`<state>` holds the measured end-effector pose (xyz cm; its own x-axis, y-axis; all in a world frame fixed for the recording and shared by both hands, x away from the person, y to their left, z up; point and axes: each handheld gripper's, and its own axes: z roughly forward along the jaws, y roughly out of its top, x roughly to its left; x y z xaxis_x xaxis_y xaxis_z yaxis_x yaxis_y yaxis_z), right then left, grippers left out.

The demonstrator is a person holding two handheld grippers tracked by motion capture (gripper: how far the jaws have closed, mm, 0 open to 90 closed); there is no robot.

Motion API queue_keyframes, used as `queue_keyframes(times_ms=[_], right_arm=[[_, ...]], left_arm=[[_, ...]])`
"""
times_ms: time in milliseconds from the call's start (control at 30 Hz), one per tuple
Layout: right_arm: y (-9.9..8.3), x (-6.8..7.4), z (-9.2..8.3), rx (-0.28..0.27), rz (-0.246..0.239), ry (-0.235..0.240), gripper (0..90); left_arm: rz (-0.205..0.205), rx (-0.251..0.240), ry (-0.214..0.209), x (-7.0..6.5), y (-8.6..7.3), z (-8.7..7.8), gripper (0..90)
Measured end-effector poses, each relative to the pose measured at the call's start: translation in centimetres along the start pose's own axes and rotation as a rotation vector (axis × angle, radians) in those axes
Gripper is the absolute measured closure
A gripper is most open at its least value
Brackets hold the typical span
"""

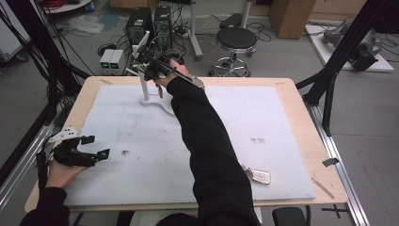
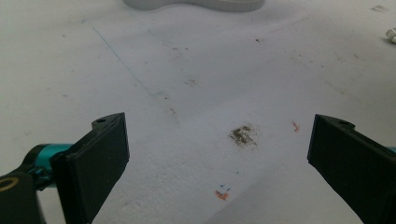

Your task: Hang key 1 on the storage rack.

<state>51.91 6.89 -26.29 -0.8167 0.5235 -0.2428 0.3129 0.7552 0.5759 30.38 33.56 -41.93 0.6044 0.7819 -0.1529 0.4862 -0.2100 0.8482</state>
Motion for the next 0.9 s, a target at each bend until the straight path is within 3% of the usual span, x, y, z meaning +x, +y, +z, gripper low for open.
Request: queue_keyframes(times_ms=[133,267,300,333,567,900], right_arm=[[-0.2,0.1,0.5,0.009,0.006,0.011,66.7],[-1.0,-0.2,0.1,-0.029,0.069,0.060,44.4],[-1.4,-0.7,-0.3,-0.038,0.095,0.092,34.4],[-1.4,-0.7,-0.3,-0.038,0.095,0.092,34.4],[-3.3,-2.4,-1.9,-0.102,0.163,0.145,0.3],[-6.7,-3.0,-5.1,-0.151,0.174,0.130,0.6]], left_arm=[[-0.004,0.002,-0.002,0.1,0.0,0.1,6.0],[-0.002,0.009,-0.001,0.0,0.0,0.2,6.0],[0.002,0.010,-0.002,0.0,0.0,0.2,6.0],[0.000,0.009,0.001,0.0,0.0,0.2,6.0],[0.001,0.019,0.001,0.0,-0.1,0.3,6.0],[0.004,0.023,0.006,-0.1,-0.2,0.3,6.0]])
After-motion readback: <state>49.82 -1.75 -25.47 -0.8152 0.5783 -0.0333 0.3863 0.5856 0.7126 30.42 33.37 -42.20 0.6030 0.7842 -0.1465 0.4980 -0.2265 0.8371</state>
